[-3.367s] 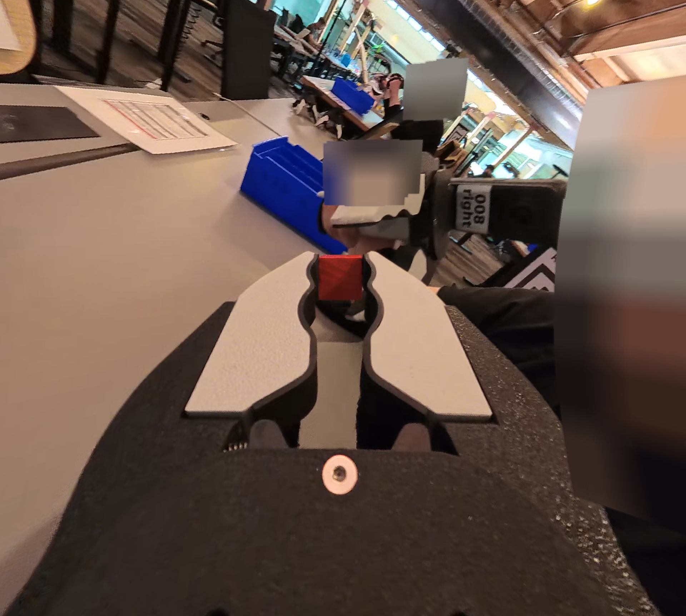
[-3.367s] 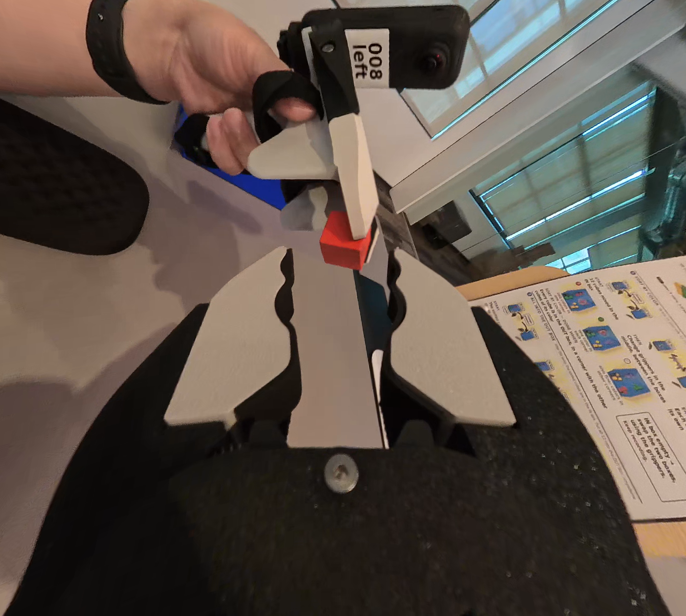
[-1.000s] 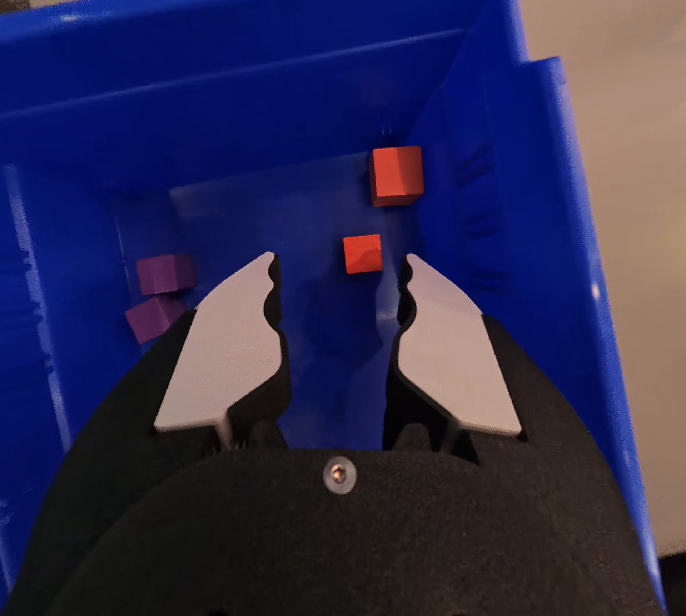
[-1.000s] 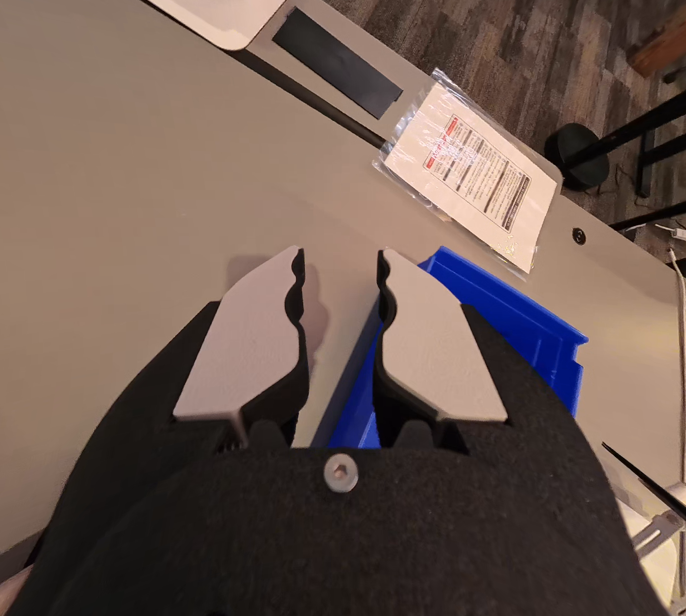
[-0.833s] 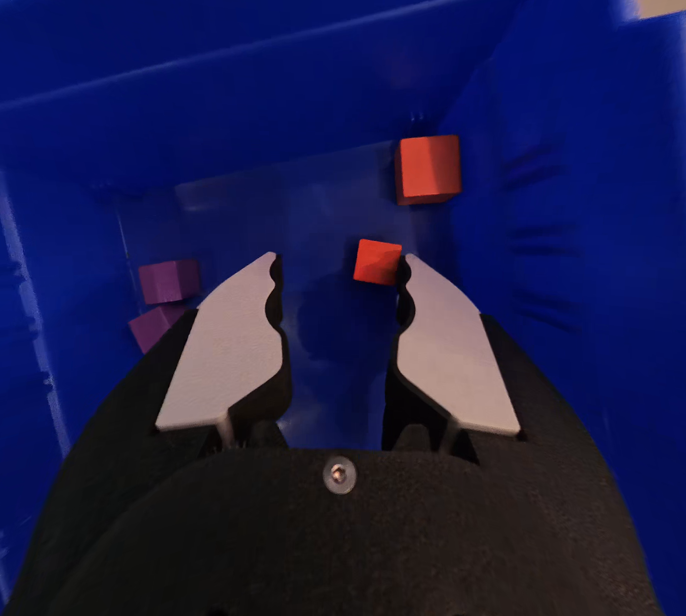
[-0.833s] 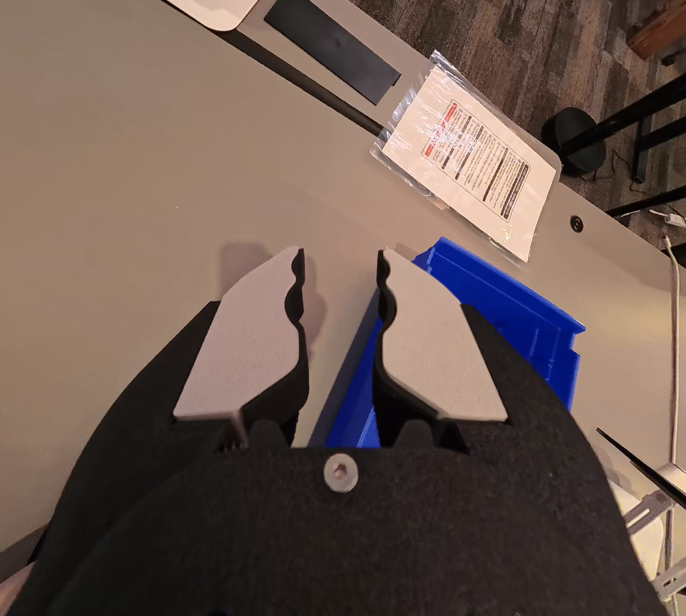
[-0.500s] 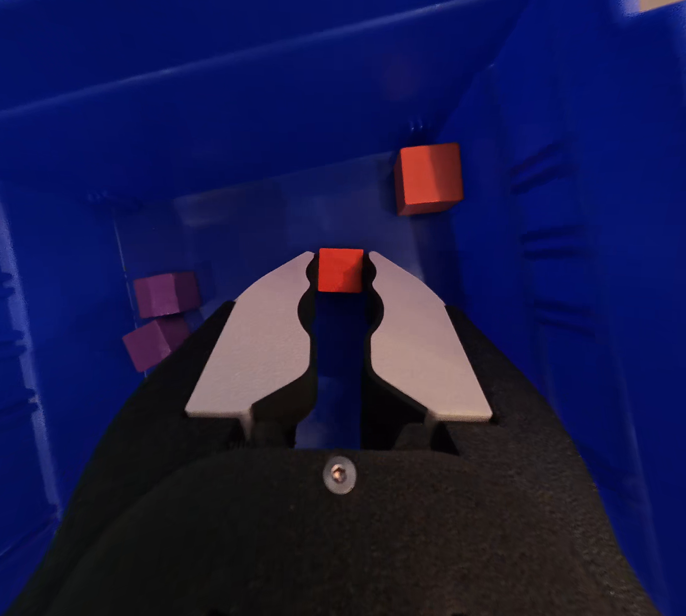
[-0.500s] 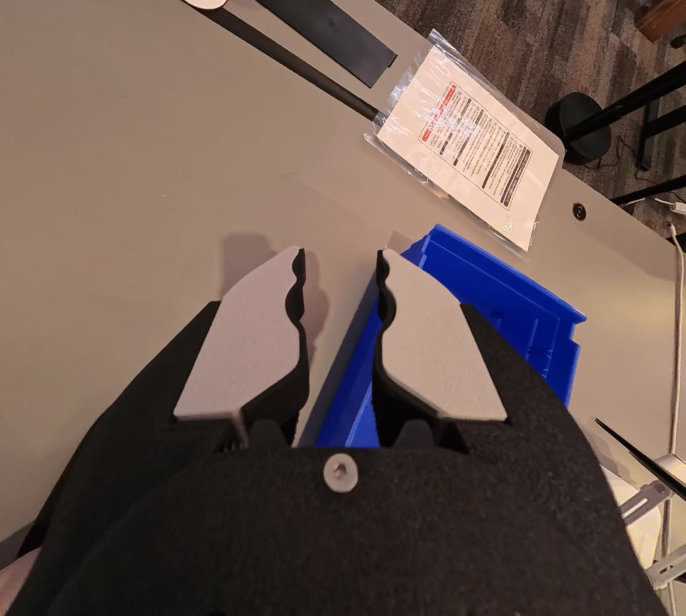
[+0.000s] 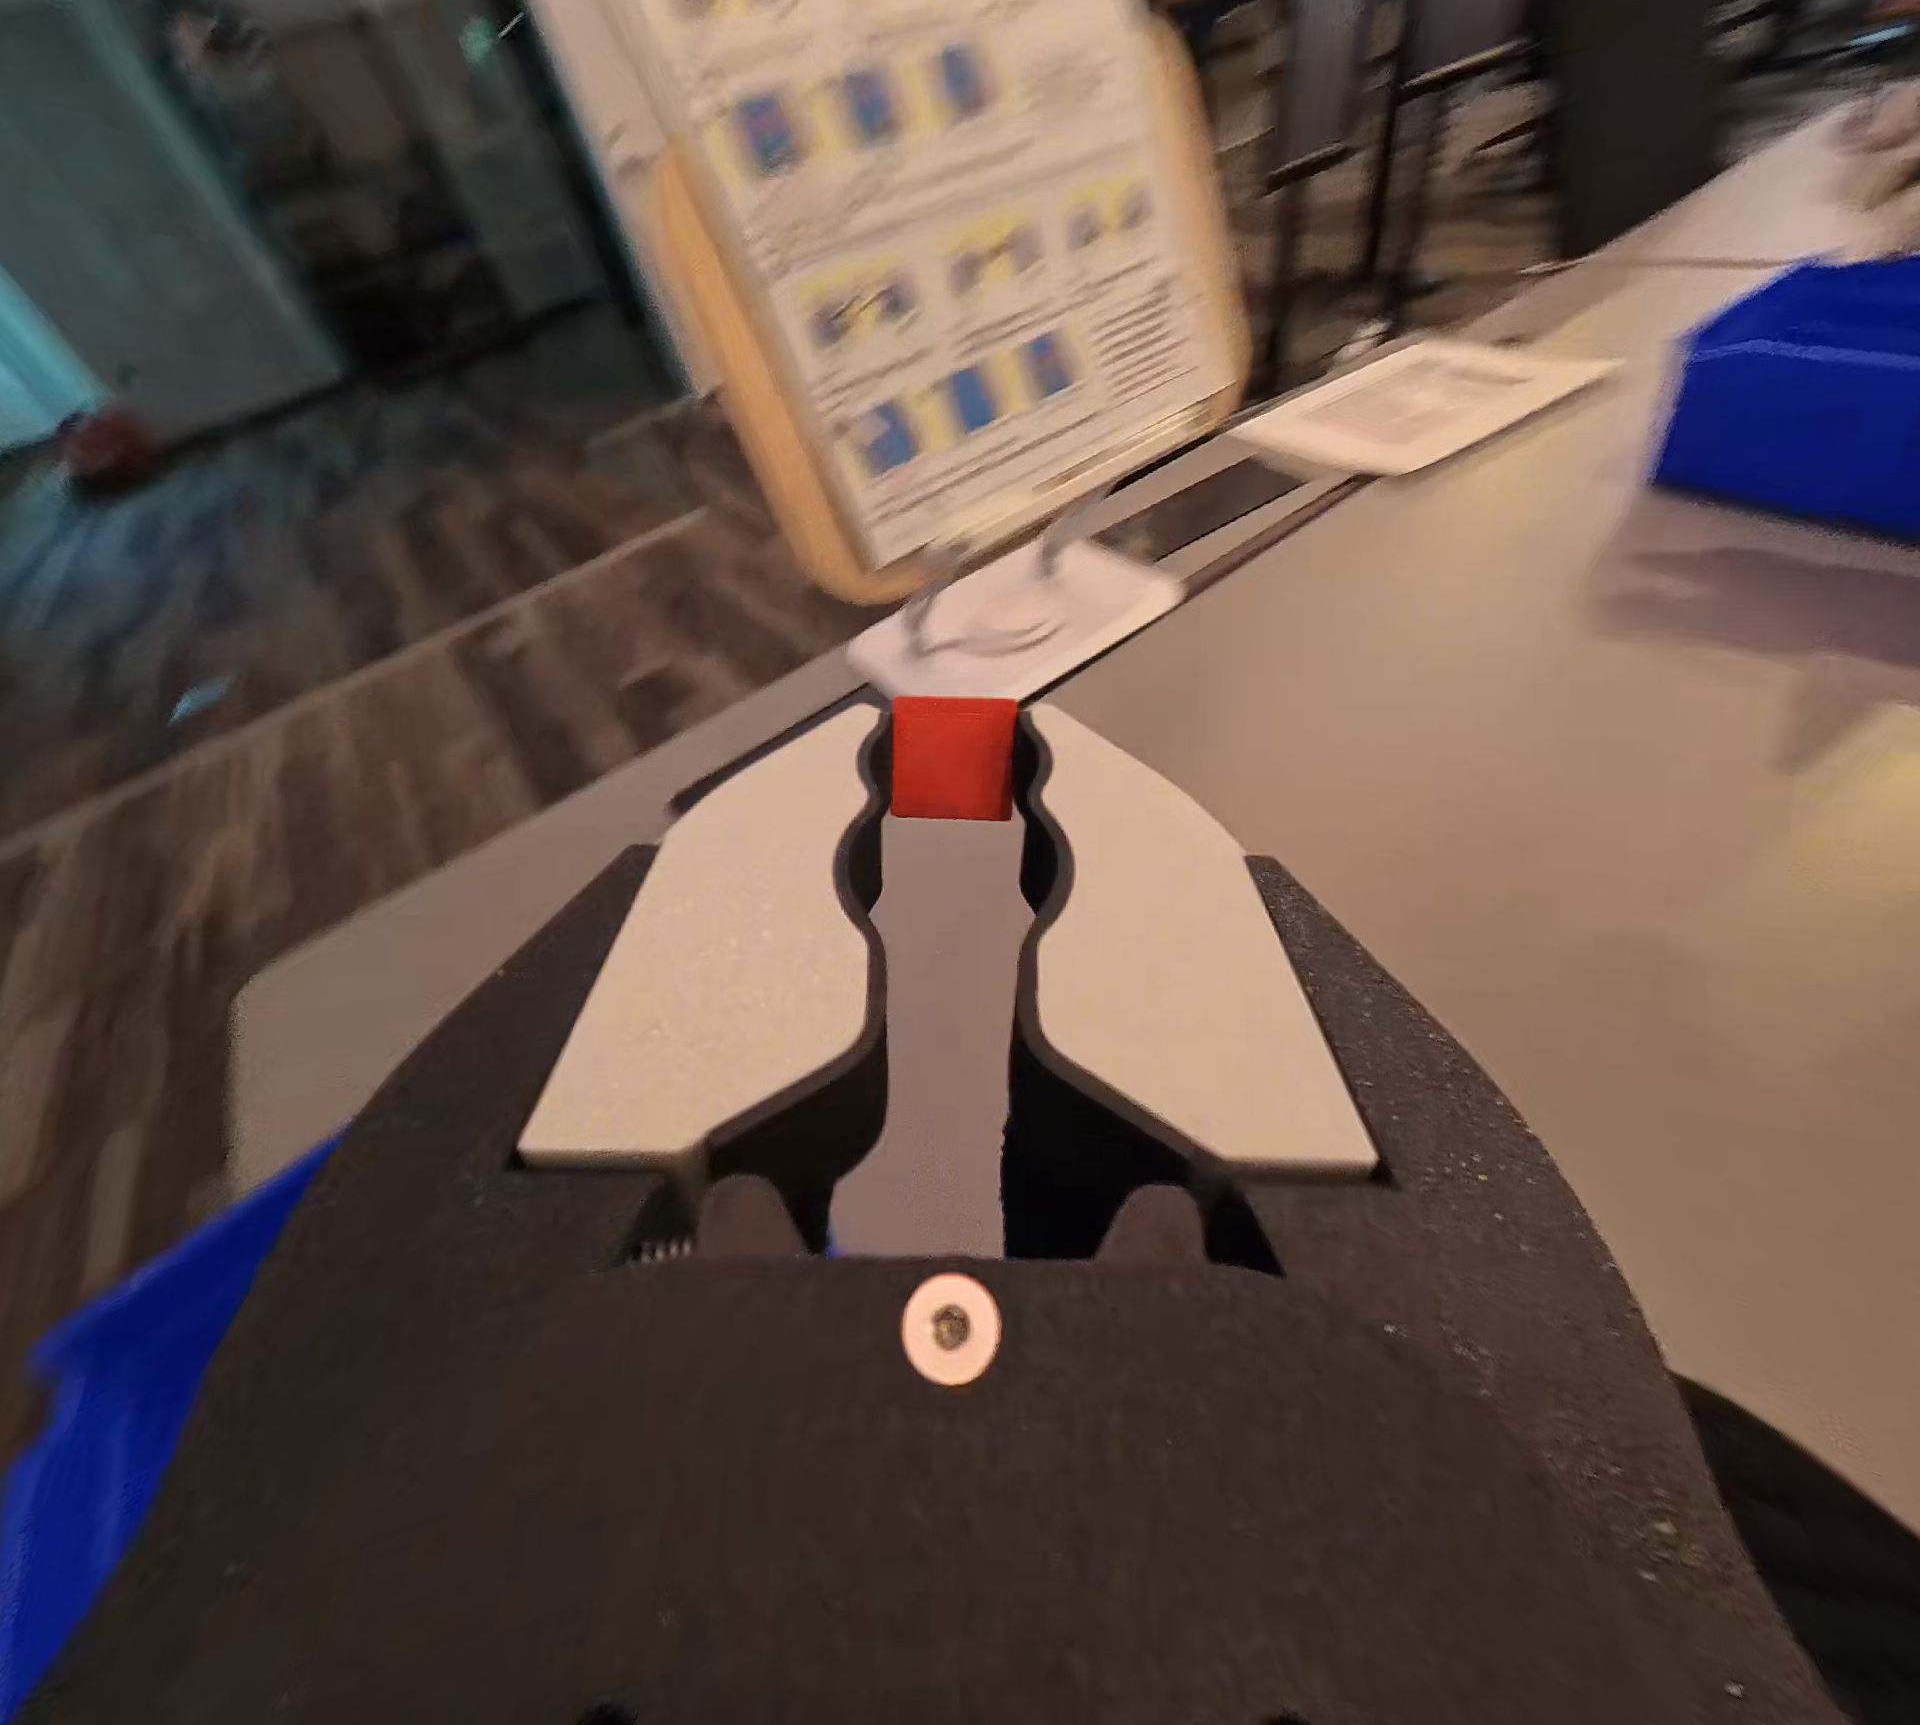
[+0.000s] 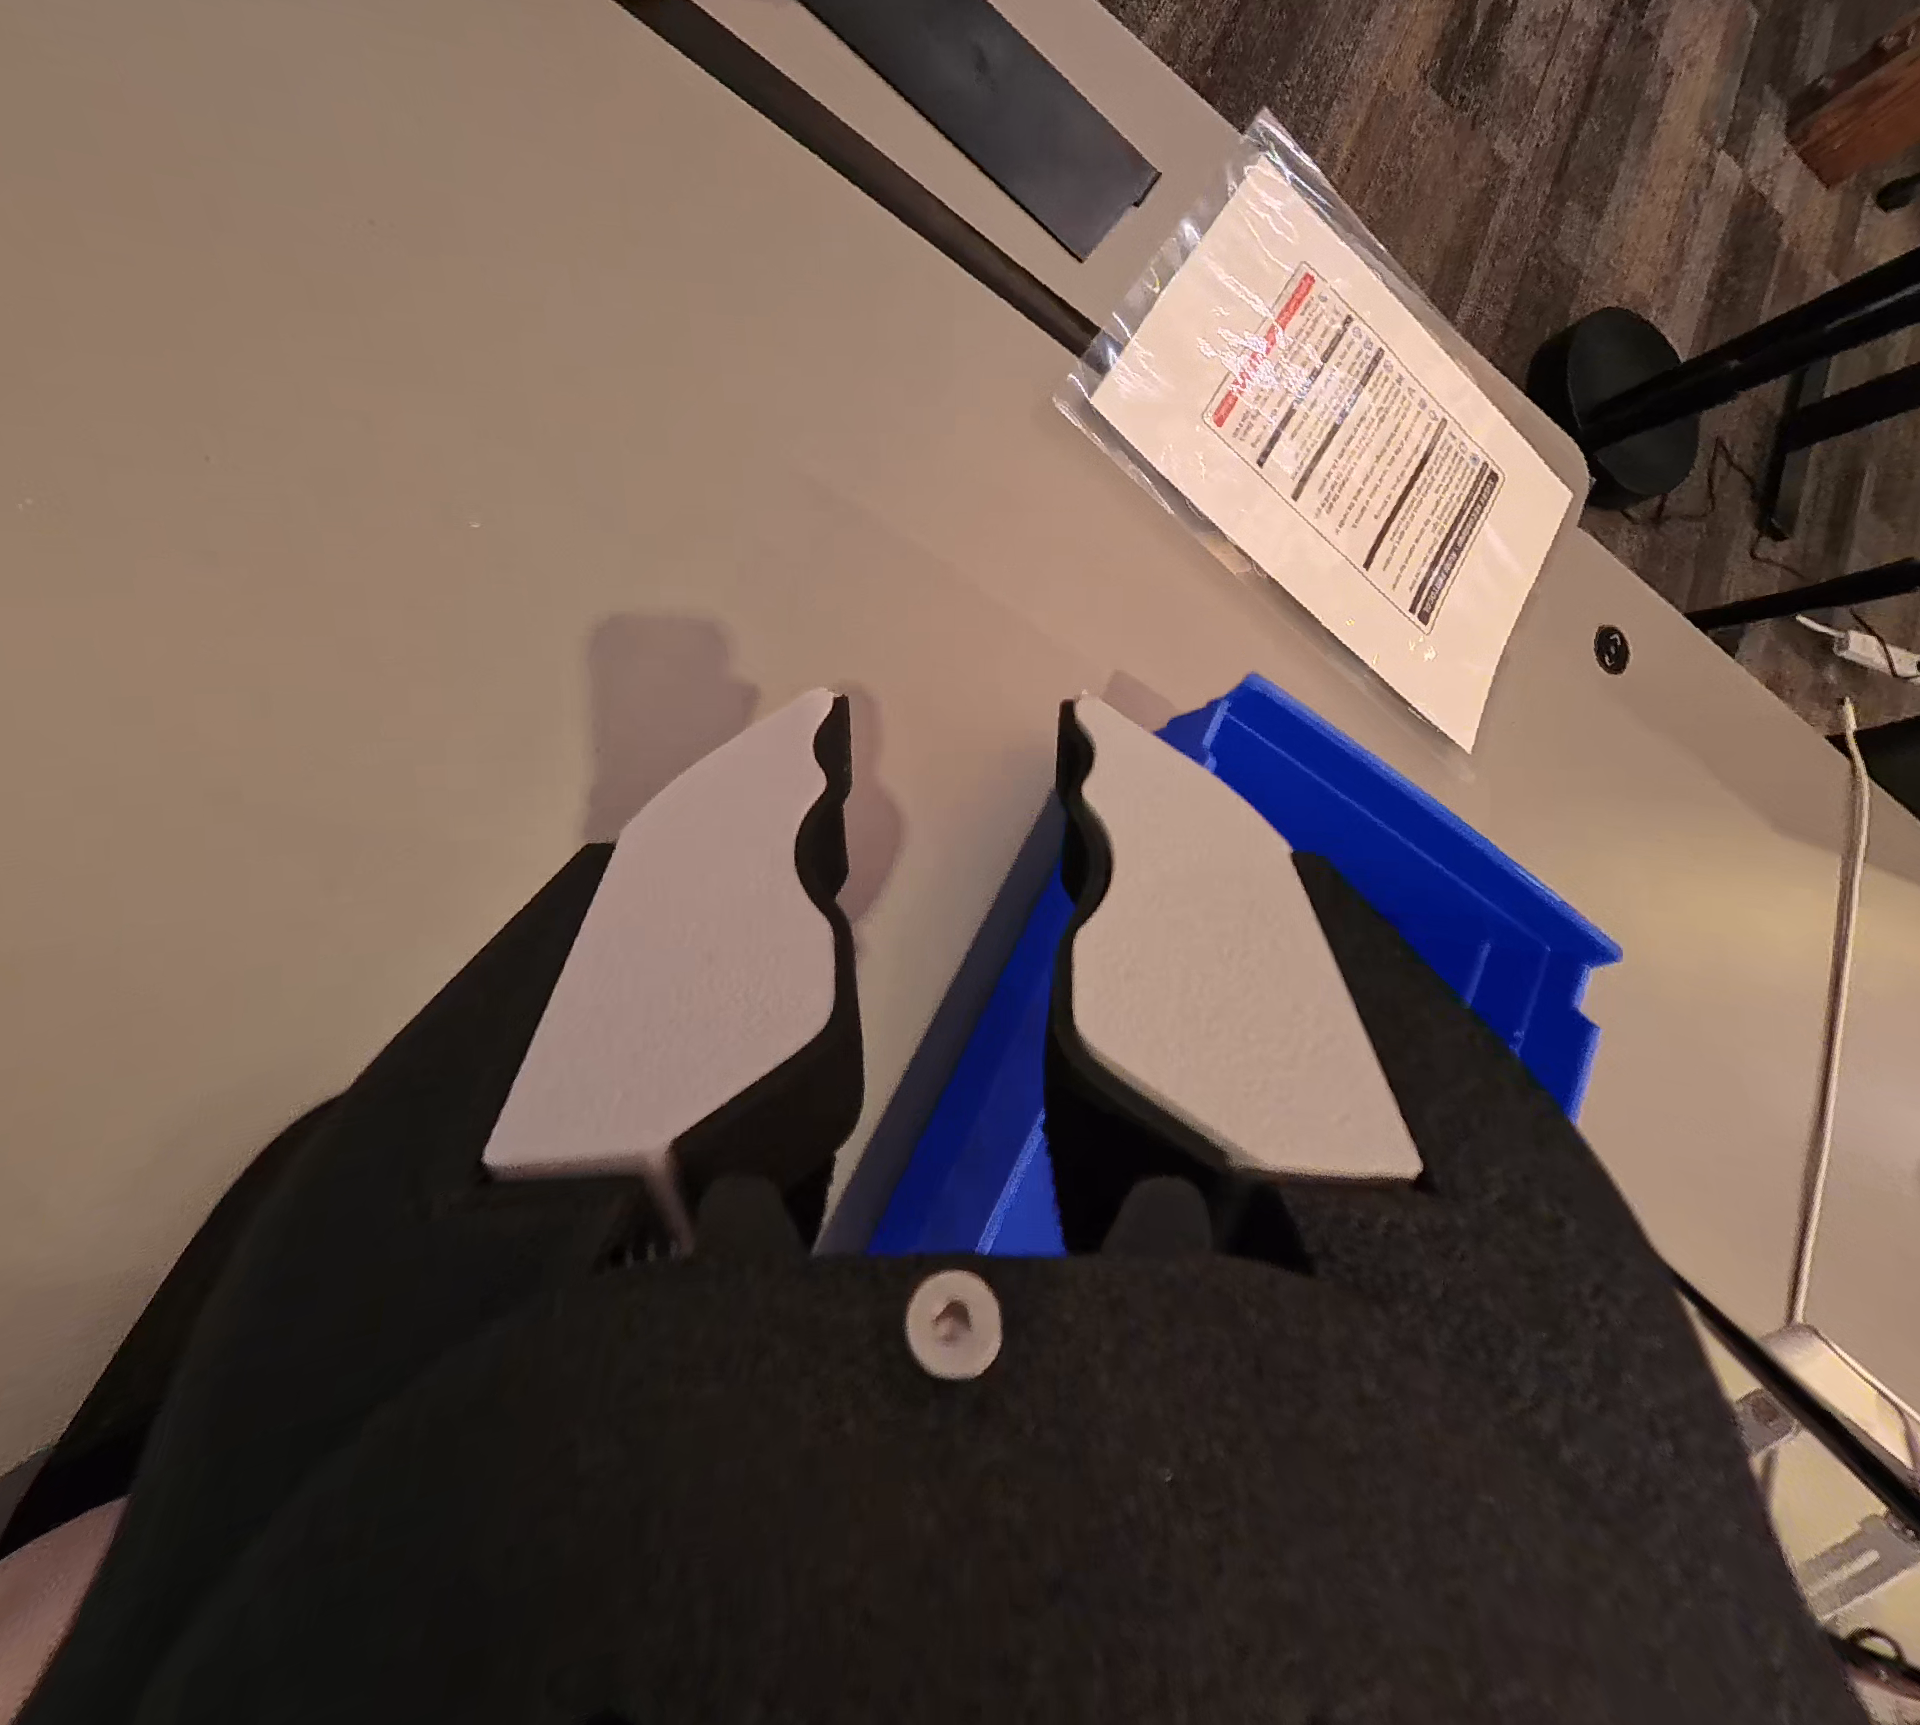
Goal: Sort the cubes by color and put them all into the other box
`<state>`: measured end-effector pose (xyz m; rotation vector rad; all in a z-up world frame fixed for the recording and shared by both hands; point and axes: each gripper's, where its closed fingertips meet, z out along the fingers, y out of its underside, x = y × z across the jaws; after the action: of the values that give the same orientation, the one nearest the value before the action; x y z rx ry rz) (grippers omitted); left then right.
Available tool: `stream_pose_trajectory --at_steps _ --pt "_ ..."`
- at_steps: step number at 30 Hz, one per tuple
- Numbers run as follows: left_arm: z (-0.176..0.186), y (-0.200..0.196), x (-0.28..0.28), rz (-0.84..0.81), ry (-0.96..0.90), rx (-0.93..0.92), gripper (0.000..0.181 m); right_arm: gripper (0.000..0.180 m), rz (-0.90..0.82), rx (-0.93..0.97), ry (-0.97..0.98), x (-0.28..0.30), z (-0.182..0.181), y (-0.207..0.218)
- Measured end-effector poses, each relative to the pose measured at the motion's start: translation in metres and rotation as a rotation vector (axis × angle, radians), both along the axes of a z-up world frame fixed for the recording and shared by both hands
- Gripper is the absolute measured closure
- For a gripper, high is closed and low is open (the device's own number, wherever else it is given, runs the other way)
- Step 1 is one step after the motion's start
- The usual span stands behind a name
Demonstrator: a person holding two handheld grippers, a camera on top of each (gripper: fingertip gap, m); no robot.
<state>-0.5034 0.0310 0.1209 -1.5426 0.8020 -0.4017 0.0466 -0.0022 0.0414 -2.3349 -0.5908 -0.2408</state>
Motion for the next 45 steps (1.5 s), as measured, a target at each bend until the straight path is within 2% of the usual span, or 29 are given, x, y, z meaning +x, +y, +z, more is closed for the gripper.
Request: stream_pose_trajectory --at_steps 4,7,9,11,14,18,22,29,32,34,37,42,45 --pt "0.016 -0.061 0.074 -0.256 0.065 0.159 0.159 0.142 0.047 -0.004 -0.018 -0.016 0.0 0.003" --pt "0.012 -0.097 0.121 -0.389 0.139 0.292 0.159 0.142 0.097 0.004 -0.033 -0.032 0.002 0.005" --pt "0.001 -0.115 0.147 -0.482 0.176 0.294 0.159 0.143 0.158 0.026 -0.027 -0.05 0.007 0.007" --pt "-0.009 -0.123 0.168 -0.538 0.196 0.26 0.159 0.143 0.262 0.058 -0.011 -0.076 0.013 0.007" --pt "-0.016 -0.128 0.191 -0.595 0.195 0.253 0.159 0.143 0.509 0.151 0.035 -0.131 0.029 0.0" --pt "-0.017 -0.124 0.212 -0.631 0.175 0.252 0.159 0.146 0.878 0.202 0.291 -0.218 0.054 -0.037" --pt "-0.015 -0.114 0.229 -0.641 0.153 0.255 0.159 0.145 1.041 0.149 0.602 -0.272 0.074 -0.063" --pt "-0.006 -0.102 0.252 -0.618 0.141 0.323 0.159 0.144 1.024 -0.11 1.142 -0.3 0.092 -0.066" --pt "-0.005 -0.097 0.257 -0.584 0.15 0.356 0.159 0.151 0.949 -0.191 1.264 -0.3 0.091 -0.056" --pt "-0.005 -0.091 0.258 -0.548 0.167 0.374 0.159 0.15 0.913 -0.209 1.267 -0.3 0.087 -0.052" --pt "-0.006 -0.077 0.258 -0.445 0.207 0.408 0.159 0.137 0.809 -0.161 1.16 -0.301 0.074 -0.04" --pt "-0.018 -0.06 0.262 -0.322 0.318 0.446 0.159 0.136 0.724 -0.111 1.038 -0.308 0.059 -0.032" --pt "-0.025 -0.056 0.267 -0.293 0.356 0.438 0.159 0.156 0.709 -0.109 0.999 -0.31 0.048 -0.023"
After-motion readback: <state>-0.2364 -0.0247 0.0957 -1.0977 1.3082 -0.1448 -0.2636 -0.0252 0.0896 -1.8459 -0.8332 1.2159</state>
